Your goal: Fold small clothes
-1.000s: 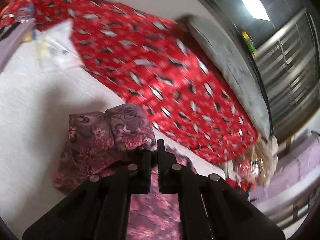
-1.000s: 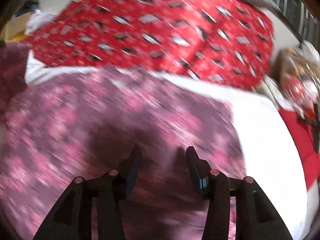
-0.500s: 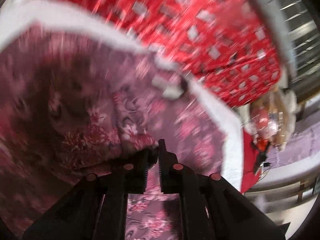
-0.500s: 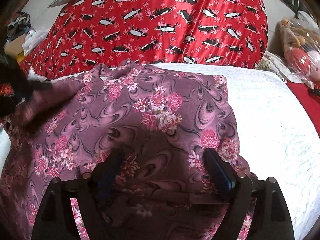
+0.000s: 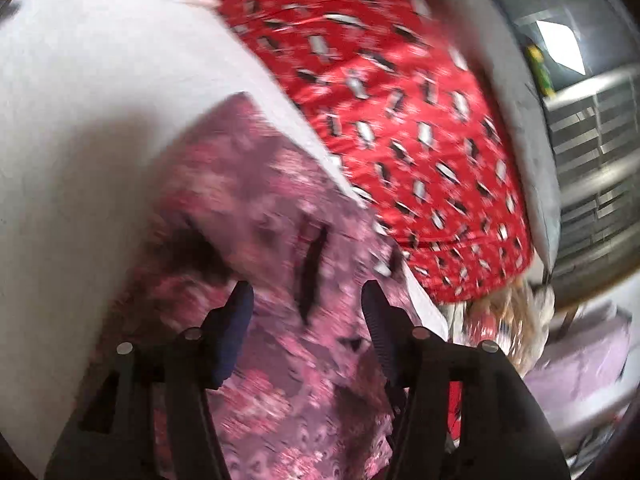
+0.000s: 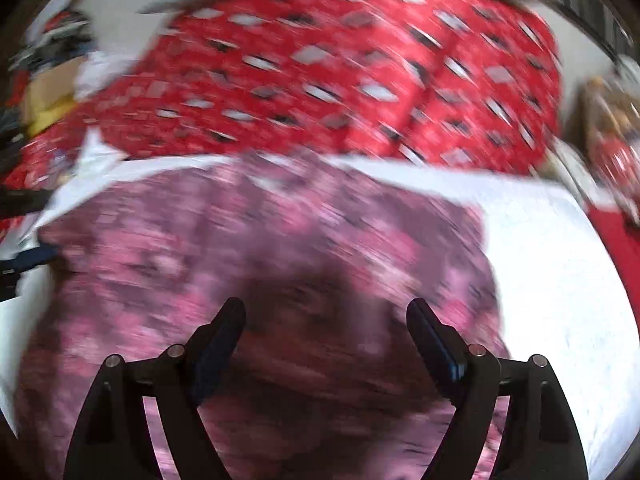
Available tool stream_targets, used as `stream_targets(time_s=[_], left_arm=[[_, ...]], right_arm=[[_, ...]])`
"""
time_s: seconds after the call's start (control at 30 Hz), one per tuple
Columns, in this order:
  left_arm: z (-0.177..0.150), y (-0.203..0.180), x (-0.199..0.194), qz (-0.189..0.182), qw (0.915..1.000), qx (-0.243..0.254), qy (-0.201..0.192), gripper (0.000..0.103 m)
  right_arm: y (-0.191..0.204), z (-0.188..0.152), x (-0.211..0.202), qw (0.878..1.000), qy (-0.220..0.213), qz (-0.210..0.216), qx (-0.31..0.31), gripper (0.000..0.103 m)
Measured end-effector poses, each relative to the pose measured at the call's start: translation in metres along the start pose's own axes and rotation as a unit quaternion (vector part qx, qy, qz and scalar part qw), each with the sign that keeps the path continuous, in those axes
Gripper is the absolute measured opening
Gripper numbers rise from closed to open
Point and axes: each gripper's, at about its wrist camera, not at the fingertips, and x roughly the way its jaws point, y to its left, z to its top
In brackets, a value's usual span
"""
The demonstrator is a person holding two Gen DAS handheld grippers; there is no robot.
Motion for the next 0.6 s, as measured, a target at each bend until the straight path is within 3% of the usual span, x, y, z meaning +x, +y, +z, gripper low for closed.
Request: stream_targets(time_s=[0.17,0.33,0.4,0.43,0.47,0.6], left_arm=[[0.002,0.027,0.027,-0.032,0.998,-0.049,0.023,0.054],[0.006,0.029,0.037,-0.037,0.9977,-0.049,0.03,0.054],[0.005,0.027,0.04,-0.036,0.9979,-0.045,0.03,0.054],[0.005,0.028,0.038,-0.036,0.998,-0.043,0.03,0.054],[0.005,0.027,0.039,-0.033,0.9983,-0.039,0.029,0.054],[-0.001,0.018,0.038,-0.012,0.9996,-0.014,0.02,0.054]], right_arm=[[0.074,0.018,-0.001,0.994,-0.018,0.036,-0.098,0.085],[0.11,0.03,0.045,0.991,0.03,0.041,-0.123,0.082],[0.109,0.032,0.058,0.991,0.047,0.053,-0.111,0.05],[0.105,0.034,0.06,0.99,0.054,0.091,-0.088,0.027],[0.1,0.037,0.06,0.991,0.053,0.105,-0.066,0.016],[0.052,0.045,0.041,0.99,0.025,0.129,0.049,0.014]])
